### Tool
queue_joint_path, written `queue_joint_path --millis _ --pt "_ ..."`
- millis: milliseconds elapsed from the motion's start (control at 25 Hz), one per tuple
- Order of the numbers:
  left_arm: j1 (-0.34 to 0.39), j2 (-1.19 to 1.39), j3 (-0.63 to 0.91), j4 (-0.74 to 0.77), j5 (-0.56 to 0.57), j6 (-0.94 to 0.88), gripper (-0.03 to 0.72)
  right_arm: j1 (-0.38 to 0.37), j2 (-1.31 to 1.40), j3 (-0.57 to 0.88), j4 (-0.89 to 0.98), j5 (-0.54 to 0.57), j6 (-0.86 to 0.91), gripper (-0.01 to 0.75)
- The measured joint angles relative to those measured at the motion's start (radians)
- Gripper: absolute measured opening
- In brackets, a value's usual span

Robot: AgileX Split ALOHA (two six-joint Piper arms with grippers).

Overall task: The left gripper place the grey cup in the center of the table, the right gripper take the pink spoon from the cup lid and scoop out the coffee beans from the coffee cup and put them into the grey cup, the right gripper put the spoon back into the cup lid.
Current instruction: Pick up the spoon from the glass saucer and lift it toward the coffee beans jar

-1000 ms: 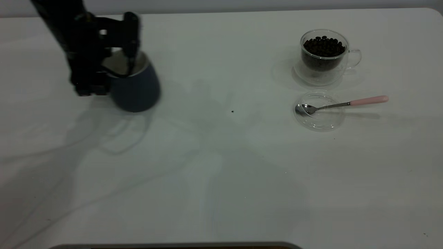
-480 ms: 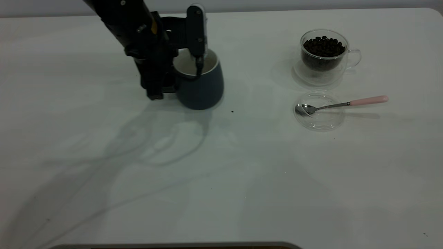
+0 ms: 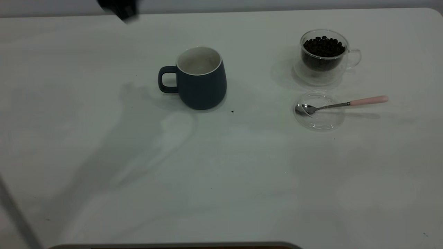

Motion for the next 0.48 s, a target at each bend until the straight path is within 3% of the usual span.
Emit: queue_joint_path --millis 160,320,400,480 --pt "0.000 -0.201 0.001 -0.005 0.243 -0.190 0.586 0.000 0.000 0.000 0.000 0.000 0.000 0.589" --pt "0.000 -0.392 0.002 -0.012 0.474 -0.245 0.586 0.000 0.000 0.000 0.000 0.000 0.000 0.589" --pt "0.000 -0.476 0.002 -0.015 0.565 -0.260 0.586 0.000 0.000 0.000 0.000 0.000 0.000 0.589" --pt "0.000 -0.553 0.005 -0.021 0.588 -0.270 0.586 0.000 0.000 0.000 0.000 -0.001 0.000 0.589"
